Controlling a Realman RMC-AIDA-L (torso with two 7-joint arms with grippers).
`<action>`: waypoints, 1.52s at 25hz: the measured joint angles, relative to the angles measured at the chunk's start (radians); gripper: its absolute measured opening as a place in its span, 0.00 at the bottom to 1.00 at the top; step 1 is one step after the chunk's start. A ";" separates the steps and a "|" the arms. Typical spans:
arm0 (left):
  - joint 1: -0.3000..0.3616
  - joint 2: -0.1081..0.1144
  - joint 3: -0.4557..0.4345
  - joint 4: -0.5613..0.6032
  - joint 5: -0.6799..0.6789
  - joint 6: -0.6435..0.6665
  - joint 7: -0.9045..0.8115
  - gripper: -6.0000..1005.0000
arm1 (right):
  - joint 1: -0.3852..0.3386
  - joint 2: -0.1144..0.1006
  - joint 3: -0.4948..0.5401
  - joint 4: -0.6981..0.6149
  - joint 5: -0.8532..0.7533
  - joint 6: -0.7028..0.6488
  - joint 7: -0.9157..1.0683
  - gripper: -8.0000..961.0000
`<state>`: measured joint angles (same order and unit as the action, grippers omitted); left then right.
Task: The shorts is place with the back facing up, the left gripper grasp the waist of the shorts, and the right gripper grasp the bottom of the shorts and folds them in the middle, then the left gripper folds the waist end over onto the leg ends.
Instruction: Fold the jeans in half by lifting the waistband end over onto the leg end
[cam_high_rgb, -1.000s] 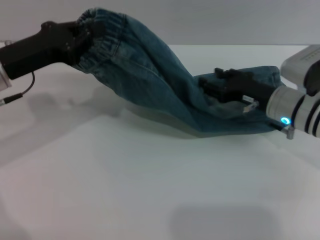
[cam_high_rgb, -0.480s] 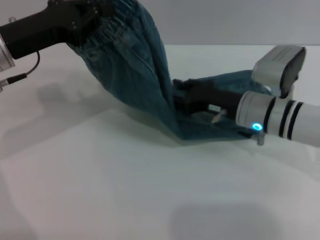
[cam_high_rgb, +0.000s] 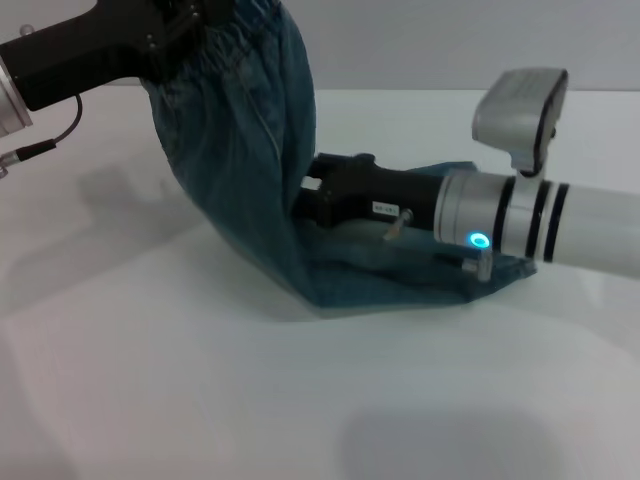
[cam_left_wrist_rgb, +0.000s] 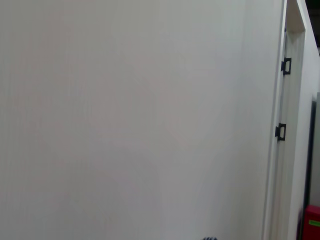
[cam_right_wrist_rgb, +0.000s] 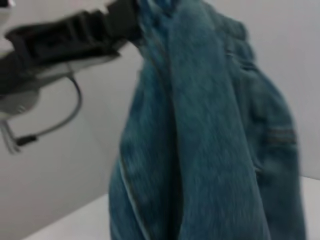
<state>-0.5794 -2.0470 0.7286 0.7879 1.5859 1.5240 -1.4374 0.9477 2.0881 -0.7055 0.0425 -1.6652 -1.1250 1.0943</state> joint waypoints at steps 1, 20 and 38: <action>-0.001 0.000 0.000 0.001 0.000 -0.002 0.000 0.05 | 0.009 0.000 0.000 -0.002 -0.002 -0.006 0.009 0.57; 0.002 0.000 0.000 -0.008 0.000 -0.029 0.010 0.05 | -0.030 -0.004 0.002 -0.068 -0.004 0.001 0.029 0.57; 0.009 -0.006 0.022 -0.010 0.005 0.031 0.019 0.07 | -0.299 -0.015 0.211 -0.308 0.077 0.124 0.027 0.57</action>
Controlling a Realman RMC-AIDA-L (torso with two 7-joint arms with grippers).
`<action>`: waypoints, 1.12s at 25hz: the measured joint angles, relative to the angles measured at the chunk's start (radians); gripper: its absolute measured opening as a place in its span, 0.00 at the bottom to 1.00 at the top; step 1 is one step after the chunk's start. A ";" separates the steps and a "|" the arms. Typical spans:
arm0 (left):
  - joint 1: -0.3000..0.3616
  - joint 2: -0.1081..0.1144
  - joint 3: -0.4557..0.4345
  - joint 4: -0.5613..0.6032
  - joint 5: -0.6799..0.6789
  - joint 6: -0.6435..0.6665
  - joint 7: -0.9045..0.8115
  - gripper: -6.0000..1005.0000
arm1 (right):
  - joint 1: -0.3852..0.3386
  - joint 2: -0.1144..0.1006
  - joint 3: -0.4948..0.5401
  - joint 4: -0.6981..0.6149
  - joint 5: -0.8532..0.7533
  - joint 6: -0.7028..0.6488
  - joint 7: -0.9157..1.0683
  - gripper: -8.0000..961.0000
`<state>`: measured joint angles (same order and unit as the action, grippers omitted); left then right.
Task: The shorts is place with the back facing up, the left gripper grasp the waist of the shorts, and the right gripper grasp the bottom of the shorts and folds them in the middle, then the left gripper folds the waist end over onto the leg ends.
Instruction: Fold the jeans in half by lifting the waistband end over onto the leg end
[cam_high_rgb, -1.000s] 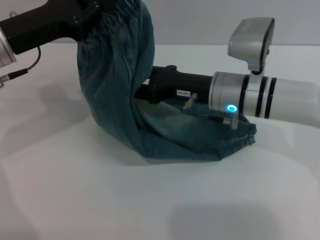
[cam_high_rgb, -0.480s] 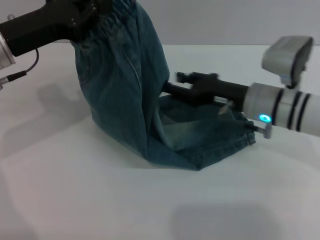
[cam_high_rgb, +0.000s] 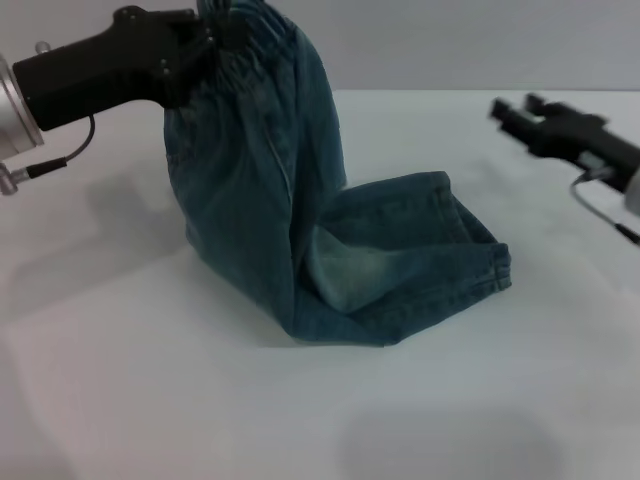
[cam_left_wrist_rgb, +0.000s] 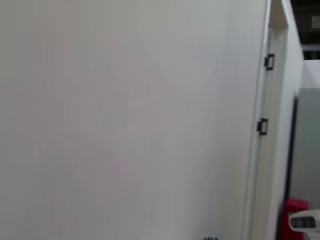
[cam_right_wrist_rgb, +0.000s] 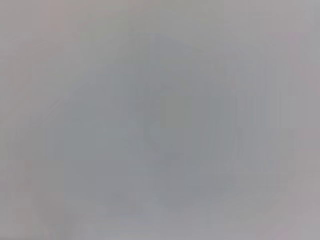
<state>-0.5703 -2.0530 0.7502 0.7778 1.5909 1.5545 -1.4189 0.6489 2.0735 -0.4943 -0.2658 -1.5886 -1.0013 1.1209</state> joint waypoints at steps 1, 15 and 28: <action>0.000 -0.001 0.008 0.000 -0.001 0.009 0.000 0.07 | -0.011 -0.001 0.002 -0.006 0.024 0.001 -0.002 0.57; -0.027 -0.012 0.130 -0.084 -0.039 -0.003 0.060 0.08 | -0.039 0.000 -0.004 -0.012 0.079 0.014 -0.007 0.57; -0.075 -0.014 0.294 -0.118 -0.087 -0.062 0.084 0.10 | -0.043 0.001 -0.005 -0.001 0.079 0.024 -0.009 0.57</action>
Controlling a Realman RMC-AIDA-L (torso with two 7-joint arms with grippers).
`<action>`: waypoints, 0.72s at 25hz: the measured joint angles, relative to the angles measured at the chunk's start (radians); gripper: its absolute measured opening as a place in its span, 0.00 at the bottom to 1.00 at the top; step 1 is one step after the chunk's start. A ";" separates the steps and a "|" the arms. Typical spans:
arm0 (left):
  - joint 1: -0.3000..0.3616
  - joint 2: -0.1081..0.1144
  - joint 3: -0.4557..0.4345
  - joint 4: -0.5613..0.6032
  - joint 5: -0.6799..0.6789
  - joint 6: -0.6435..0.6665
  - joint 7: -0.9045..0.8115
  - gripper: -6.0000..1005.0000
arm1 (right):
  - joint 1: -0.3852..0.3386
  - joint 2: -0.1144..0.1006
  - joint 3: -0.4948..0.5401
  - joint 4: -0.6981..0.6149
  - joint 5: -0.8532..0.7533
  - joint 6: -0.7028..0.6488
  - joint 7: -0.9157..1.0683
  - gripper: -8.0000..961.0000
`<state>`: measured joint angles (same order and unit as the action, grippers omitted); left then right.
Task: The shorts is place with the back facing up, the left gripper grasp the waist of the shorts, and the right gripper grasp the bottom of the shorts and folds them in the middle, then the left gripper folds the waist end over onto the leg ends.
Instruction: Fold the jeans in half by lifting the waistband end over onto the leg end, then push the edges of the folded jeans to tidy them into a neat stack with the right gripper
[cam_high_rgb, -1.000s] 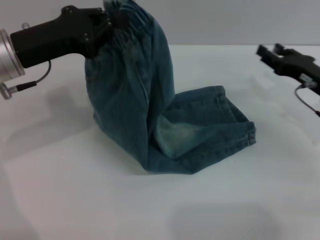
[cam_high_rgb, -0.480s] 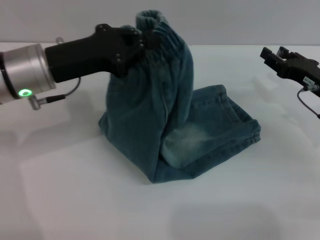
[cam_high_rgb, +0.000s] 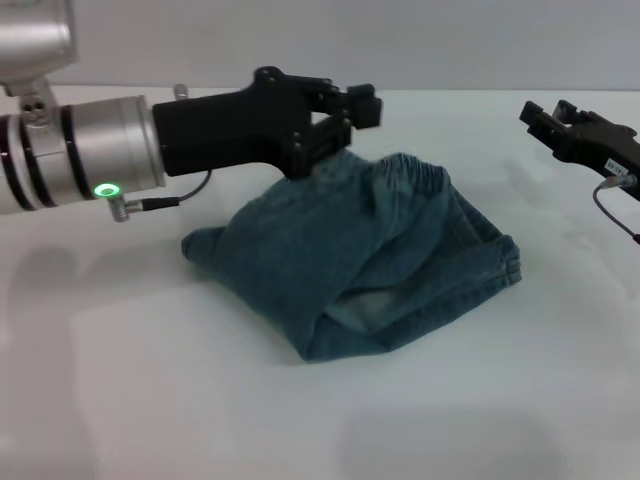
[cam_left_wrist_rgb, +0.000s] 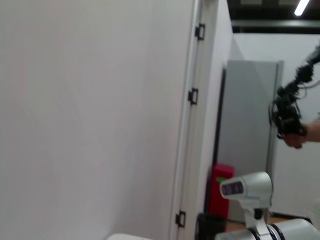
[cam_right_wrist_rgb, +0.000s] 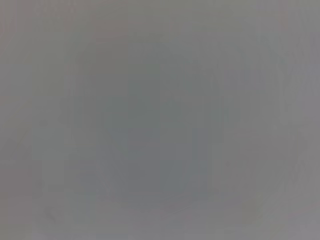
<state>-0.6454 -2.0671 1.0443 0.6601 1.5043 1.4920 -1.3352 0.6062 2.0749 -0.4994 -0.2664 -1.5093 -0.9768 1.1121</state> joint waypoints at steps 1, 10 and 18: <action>-0.007 -0.001 0.030 0.000 -0.013 -0.011 0.000 0.11 | 0.000 0.000 0.000 0.001 0.000 0.000 0.000 0.57; 0.011 0.000 0.040 -0.001 -0.063 -0.025 0.001 0.22 | -0.012 0.000 0.017 0.001 0.007 0.015 -0.014 0.57; 0.094 0.002 0.035 -0.001 -0.154 -0.080 0.051 0.58 | -0.013 -0.004 0.033 -0.019 0.010 0.005 -0.006 0.57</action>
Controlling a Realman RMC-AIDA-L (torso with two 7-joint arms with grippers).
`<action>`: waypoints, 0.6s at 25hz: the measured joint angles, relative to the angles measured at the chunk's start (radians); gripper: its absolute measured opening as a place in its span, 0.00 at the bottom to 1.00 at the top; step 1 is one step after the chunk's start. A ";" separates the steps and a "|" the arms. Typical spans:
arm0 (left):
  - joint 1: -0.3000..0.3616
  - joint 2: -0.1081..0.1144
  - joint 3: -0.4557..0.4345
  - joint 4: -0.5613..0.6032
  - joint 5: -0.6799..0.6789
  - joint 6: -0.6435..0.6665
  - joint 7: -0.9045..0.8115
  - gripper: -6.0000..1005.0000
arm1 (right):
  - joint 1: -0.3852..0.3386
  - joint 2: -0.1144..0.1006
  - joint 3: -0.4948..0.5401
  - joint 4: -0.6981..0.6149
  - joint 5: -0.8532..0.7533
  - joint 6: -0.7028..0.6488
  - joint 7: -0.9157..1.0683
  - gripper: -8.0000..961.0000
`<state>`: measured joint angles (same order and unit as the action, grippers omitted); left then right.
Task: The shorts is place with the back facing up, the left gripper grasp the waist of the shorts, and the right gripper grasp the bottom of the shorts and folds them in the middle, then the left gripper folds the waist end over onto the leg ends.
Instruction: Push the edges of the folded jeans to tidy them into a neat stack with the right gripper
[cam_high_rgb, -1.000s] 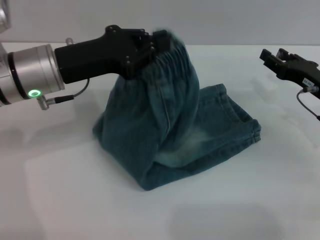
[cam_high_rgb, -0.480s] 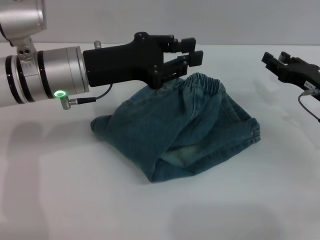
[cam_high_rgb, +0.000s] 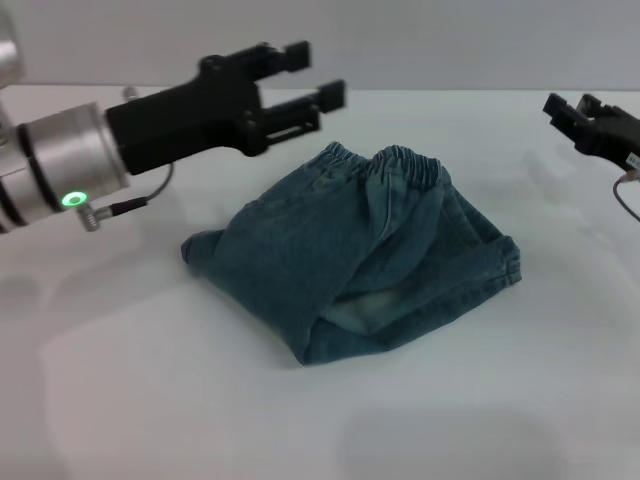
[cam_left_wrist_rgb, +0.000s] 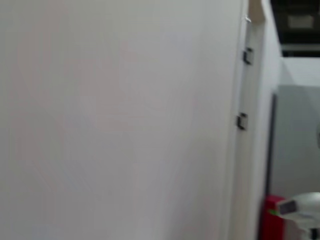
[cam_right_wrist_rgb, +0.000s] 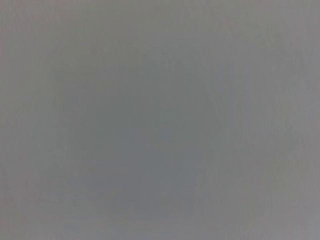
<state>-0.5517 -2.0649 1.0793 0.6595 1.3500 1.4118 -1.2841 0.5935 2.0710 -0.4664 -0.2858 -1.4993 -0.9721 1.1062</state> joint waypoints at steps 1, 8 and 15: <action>0.007 0.000 0.000 0.000 -0.012 -0.004 0.006 0.65 | 0.002 -0.001 -0.002 -0.008 0.000 -0.005 0.008 0.57; 0.094 0.004 0.000 -0.085 -0.191 -0.019 0.141 0.69 | 0.009 -0.020 -0.107 -0.134 -0.009 -0.129 0.266 0.57; 0.148 0.005 -0.007 -0.101 -0.235 -0.018 0.178 0.69 | 0.018 -0.080 -0.350 -0.280 -0.052 -0.236 0.593 0.57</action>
<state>-0.4039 -2.0600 1.0727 0.5583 1.1146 1.3933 -1.1057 0.6115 1.9906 -0.8162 -0.5658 -1.5509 -1.2077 1.6989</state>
